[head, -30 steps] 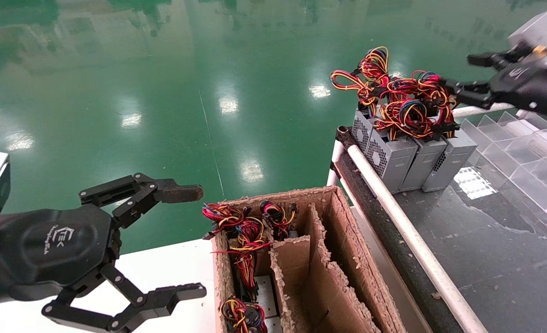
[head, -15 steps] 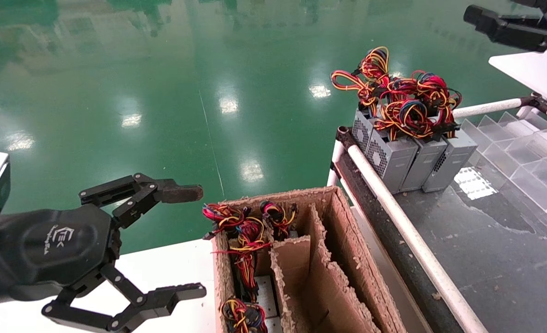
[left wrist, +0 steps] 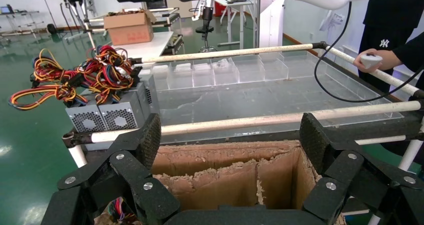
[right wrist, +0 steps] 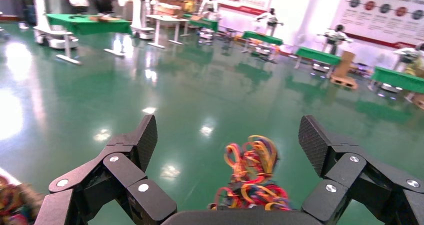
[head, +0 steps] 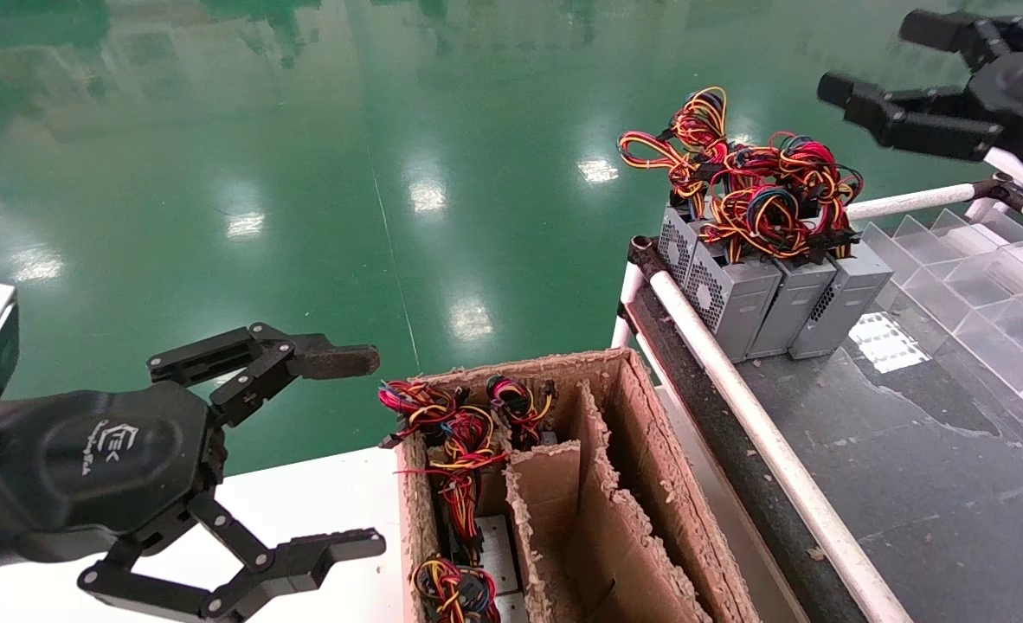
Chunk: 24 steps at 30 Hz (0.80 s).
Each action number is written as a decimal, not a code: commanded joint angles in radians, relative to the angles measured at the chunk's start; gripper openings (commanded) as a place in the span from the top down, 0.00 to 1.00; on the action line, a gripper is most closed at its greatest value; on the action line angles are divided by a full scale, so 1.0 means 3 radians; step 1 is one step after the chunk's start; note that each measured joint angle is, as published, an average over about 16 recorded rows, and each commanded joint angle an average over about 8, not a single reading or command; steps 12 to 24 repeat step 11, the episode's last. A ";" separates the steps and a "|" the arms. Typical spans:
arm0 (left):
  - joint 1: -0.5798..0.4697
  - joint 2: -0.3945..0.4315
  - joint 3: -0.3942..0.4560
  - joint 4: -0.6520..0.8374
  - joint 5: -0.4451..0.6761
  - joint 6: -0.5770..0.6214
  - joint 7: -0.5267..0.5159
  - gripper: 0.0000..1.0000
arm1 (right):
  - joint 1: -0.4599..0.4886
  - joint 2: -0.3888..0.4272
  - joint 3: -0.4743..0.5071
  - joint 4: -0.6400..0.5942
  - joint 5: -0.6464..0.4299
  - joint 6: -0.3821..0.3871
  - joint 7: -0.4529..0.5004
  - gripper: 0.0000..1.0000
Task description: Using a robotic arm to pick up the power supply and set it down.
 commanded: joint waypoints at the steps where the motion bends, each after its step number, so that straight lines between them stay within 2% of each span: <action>1: 0.0000 0.0000 0.0000 0.0000 0.0000 0.0000 0.0000 0.00 | -0.0096 0.0028 0.0003 0.0149 0.0053 -0.0036 0.0052 0.00; 11: 0.0000 0.0000 0.0000 0.0000 0.0000 0.0000 0.0000 0.00 | -0.0506 0.0150 0.0013 0.0785 0.0282 -0.0191 0.0273 0.00; 24: 0.0000 0.0000 0.0000 0.0000 0.0000 0.0000 0.0000 0.00 | -0.0506 0.0150 0.0013 0.0785 0.0282 -0.0191 0.0273 0.00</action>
